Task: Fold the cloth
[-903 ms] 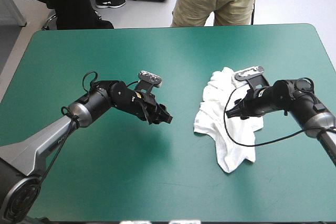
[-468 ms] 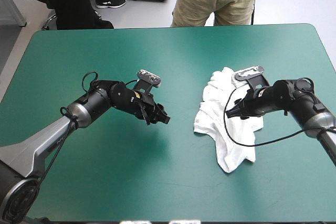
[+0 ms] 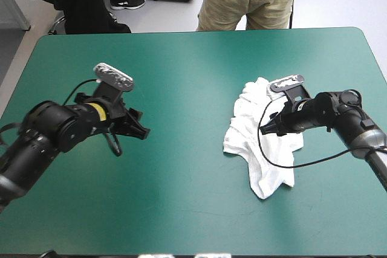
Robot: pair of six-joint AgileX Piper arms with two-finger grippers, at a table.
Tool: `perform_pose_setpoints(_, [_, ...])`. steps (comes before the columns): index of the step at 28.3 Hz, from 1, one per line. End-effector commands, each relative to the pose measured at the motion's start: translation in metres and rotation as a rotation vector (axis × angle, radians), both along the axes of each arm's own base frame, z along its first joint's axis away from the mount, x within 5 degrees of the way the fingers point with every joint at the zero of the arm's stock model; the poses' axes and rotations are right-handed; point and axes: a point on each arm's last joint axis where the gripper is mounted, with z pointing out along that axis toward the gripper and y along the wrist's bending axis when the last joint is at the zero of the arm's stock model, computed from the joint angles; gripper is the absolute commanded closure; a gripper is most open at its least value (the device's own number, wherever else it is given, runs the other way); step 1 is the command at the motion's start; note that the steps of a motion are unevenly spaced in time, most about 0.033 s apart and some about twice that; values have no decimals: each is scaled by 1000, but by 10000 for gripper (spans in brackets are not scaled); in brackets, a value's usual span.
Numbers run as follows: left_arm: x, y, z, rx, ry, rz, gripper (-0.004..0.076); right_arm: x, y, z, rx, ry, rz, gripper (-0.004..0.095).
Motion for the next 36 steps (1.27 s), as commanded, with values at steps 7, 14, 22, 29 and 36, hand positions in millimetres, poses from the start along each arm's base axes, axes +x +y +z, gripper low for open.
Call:
perform_pose_setpoints(7, [-73,60,53,-44,-207,150,365,1,0,21,16,-114,6,436])
perform_pose_setpoints(14, [-112,90,10,-66,-229,247,365,3,0,22,18,-133,3,435])
perform_pose_setpoints(22, [-142,105,-46,-264,-356,272,365,5,-2,22,-15,-156,12,317])
perform_pose_setpoints(29, [-146,108,-61,-282,-337,290,365,17,0,22,0,-216,-8,267])
perform_pose_setpoints(36, [-146,108,-61,-280,-338,290,365,63,9,-21,-40,-72,-21,269])
